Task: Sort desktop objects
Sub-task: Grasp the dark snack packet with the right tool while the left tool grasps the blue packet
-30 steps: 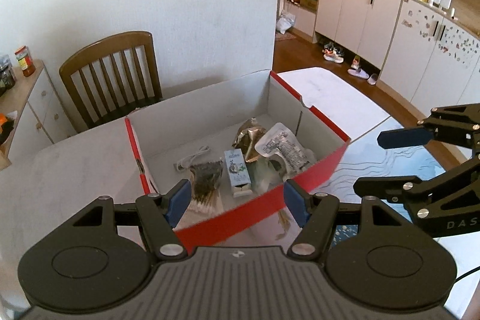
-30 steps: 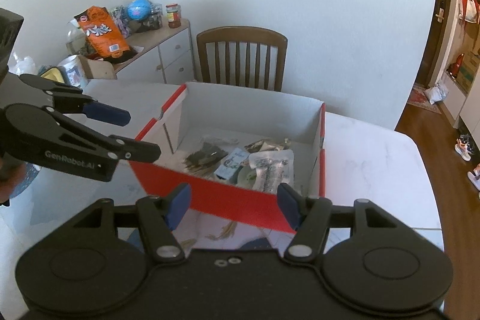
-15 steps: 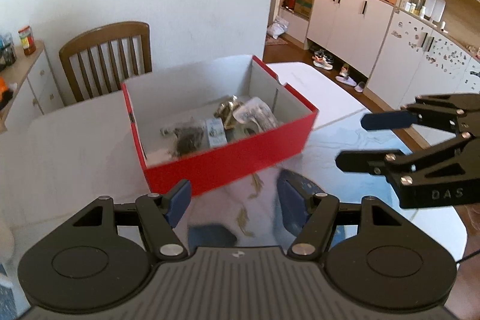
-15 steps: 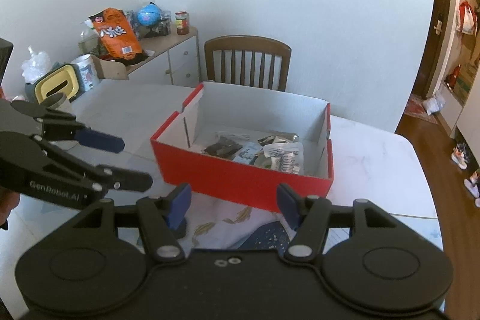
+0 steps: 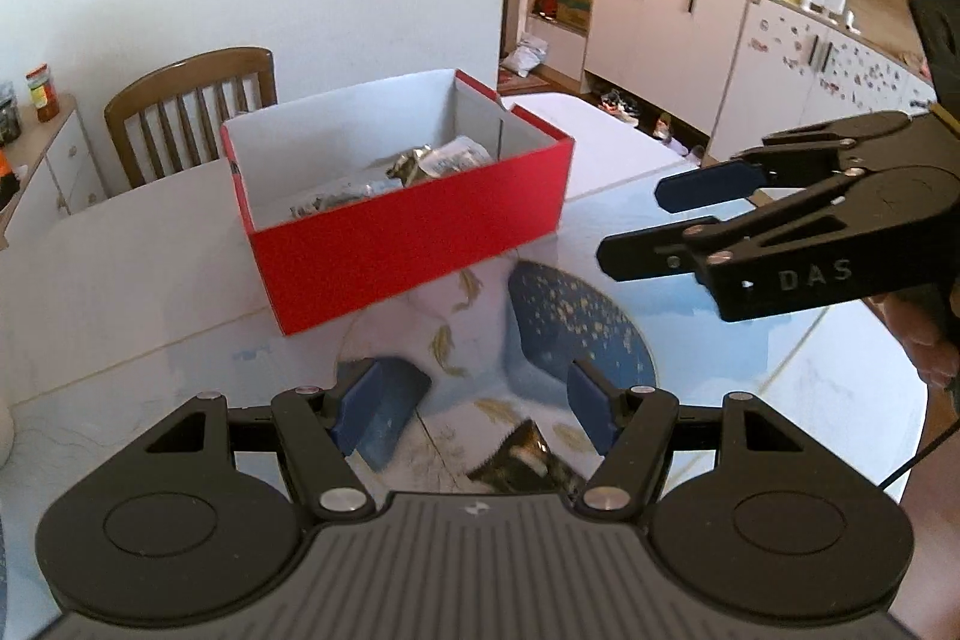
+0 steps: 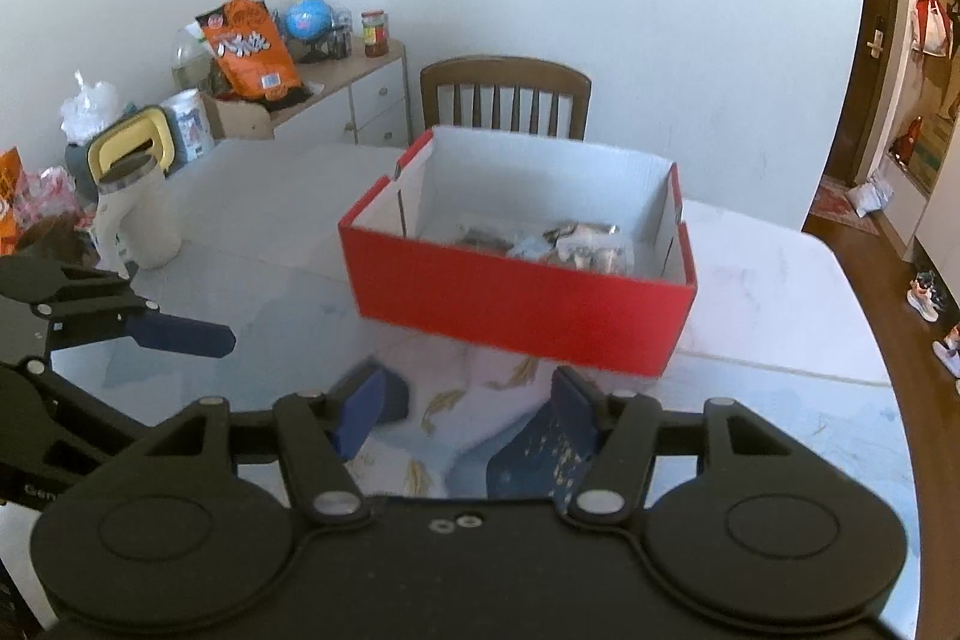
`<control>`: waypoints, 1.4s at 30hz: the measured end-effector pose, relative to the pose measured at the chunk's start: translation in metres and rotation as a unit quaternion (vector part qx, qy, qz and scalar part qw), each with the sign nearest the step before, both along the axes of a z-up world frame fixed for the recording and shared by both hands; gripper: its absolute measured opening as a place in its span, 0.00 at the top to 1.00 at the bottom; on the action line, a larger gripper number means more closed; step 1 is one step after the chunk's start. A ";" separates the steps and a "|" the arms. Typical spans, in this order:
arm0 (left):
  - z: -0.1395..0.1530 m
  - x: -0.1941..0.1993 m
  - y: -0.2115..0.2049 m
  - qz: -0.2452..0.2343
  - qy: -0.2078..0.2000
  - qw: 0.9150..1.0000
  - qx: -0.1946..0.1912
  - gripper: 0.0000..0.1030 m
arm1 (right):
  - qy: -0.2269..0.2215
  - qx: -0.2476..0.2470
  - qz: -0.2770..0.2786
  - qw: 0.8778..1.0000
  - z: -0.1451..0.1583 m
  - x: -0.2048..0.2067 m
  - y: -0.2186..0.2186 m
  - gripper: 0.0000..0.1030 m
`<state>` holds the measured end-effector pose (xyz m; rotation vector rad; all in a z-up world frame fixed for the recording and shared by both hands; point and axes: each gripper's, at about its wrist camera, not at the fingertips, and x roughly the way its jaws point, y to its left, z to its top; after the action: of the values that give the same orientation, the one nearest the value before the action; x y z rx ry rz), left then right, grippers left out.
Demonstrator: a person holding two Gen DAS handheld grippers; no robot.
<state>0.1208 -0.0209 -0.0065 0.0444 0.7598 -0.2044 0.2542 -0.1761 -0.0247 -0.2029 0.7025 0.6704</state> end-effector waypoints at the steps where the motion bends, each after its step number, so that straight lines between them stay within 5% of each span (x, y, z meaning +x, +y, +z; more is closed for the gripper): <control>1: -0.003 -0.004 -0.001 -0.004 0.002 1.000 -0.001 0.35 | 0.004 -0.002 0.001 1.000 -0.003 -0.002 0.001 0.41; 25: -0.093 -0.055 -0.042 -0.025 0.080 0.996 0.011 0.35 | 0.066 -0.039 0.030 0.997 -0.074 -0.038 0.026 0.43; 42: -0.118 -0.066 -0.060 -0.029 0.069 0.997 0.028 0.36 | 0.097 -0.056 0.046 0.993 -0.108 -0.029 0.052 0.44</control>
<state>0.0546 -0.0810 -0.1244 0.1067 0.9018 -0.2421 0.2255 -0.1243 -0.1329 -0.2774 0.9239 0.7455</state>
